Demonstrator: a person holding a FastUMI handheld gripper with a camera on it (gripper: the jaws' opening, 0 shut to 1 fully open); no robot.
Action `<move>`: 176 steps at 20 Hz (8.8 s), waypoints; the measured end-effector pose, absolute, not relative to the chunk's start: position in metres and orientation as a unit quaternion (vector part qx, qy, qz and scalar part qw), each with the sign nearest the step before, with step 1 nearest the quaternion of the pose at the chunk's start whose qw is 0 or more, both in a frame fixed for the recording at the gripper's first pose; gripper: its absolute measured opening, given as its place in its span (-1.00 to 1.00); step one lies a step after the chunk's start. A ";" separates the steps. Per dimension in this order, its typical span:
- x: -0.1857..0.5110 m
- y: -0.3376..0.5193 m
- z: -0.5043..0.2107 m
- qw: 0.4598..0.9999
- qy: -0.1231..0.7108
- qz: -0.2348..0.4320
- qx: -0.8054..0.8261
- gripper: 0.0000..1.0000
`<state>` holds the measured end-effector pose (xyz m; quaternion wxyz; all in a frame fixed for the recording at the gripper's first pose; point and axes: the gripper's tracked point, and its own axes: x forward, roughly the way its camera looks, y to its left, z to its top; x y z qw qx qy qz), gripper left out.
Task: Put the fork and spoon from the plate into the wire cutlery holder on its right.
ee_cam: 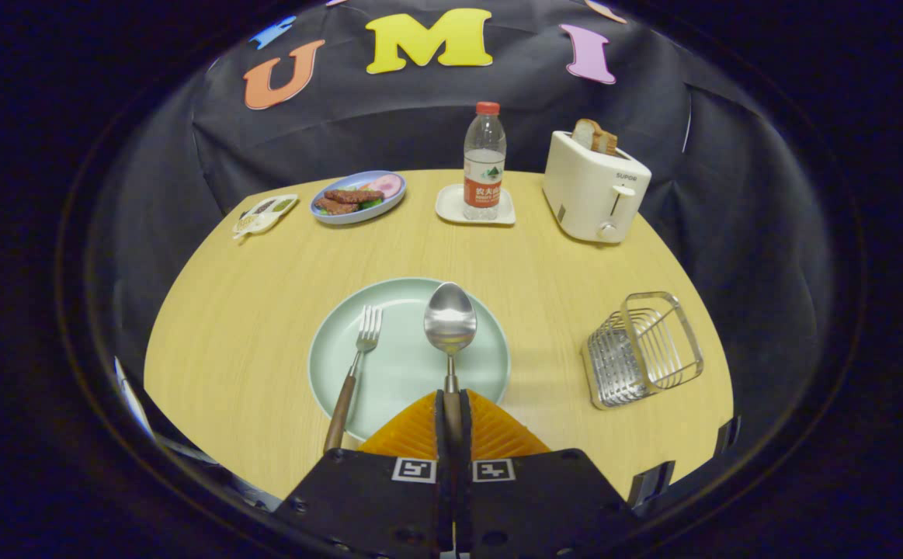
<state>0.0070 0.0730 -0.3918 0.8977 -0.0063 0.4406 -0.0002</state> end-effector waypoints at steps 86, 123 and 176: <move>0.020 0.187 -0.462 0.876 0.473 -0.026 0.088 -0.57; -0.006 -0.027 -0.339 0.861 0.509 0.027 0.006 -0.98; 0.018 0.030 -0.210 0.916 0.399 0.029 -0.029 0.93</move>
